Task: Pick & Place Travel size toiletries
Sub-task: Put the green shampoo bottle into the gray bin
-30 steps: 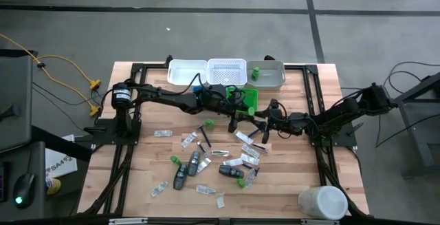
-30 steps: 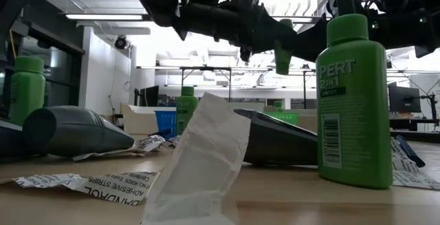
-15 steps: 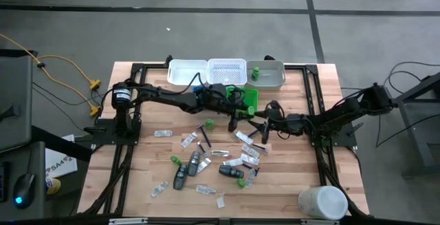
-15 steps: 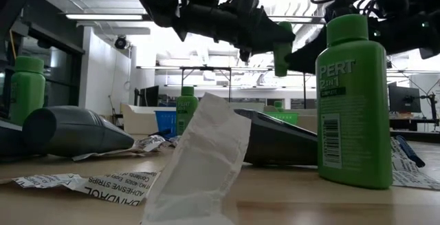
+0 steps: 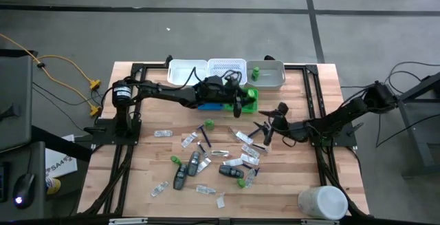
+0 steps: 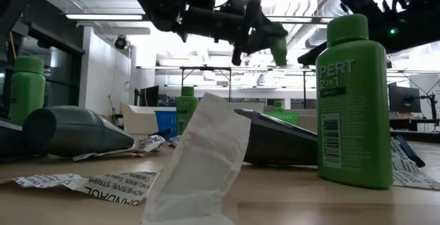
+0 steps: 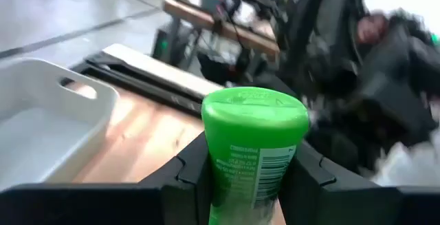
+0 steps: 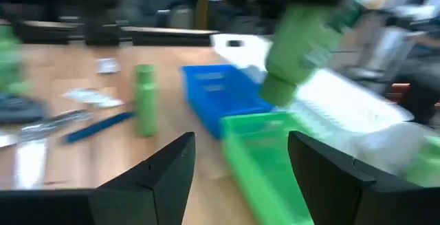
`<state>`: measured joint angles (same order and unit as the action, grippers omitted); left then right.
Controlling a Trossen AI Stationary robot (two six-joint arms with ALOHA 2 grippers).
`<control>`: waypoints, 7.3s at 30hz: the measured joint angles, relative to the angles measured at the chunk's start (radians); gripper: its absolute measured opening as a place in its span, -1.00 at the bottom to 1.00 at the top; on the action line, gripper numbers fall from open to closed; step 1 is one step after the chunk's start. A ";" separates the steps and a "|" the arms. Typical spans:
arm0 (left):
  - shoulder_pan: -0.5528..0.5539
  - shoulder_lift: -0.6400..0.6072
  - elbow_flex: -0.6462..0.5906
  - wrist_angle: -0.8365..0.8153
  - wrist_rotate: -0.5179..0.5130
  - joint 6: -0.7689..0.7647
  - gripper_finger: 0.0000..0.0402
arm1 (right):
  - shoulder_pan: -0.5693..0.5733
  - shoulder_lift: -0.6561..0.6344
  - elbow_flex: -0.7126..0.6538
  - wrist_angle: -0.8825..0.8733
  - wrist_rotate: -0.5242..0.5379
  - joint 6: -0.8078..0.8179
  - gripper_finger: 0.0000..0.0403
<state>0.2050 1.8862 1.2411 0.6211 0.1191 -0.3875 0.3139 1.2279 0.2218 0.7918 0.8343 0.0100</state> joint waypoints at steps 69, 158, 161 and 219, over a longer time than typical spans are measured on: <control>0.065 0.100 -0.002 0.266 -0.033 -0.321 -0.46 | -0.088 0.439 0.108 0.573 0.292 -0.460 -0.01; 0.219 0.129 0.000 0.461 0.183 -0.456 -0.46 | -0.209 0.335 0.063 0.693 -0.013 -0.768 -0.98; 0.237 0.129 -0.001 0.471 0.202 -0.466 -0.46 | -0.260 0.301 0.063 0.696 -0.087 -0.780 -0.99; 0.257 0.130 0.021 0.911 0.275 -0.590 -0.46 | -0.569 0.173 0.332 0.491 -0.584 -1.279 -0.01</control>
<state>0.4615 2.0159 1.2621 1.5318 0.3937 -0.9773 -0.2548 1.4006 0.5542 1.2832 0.2502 -1.2688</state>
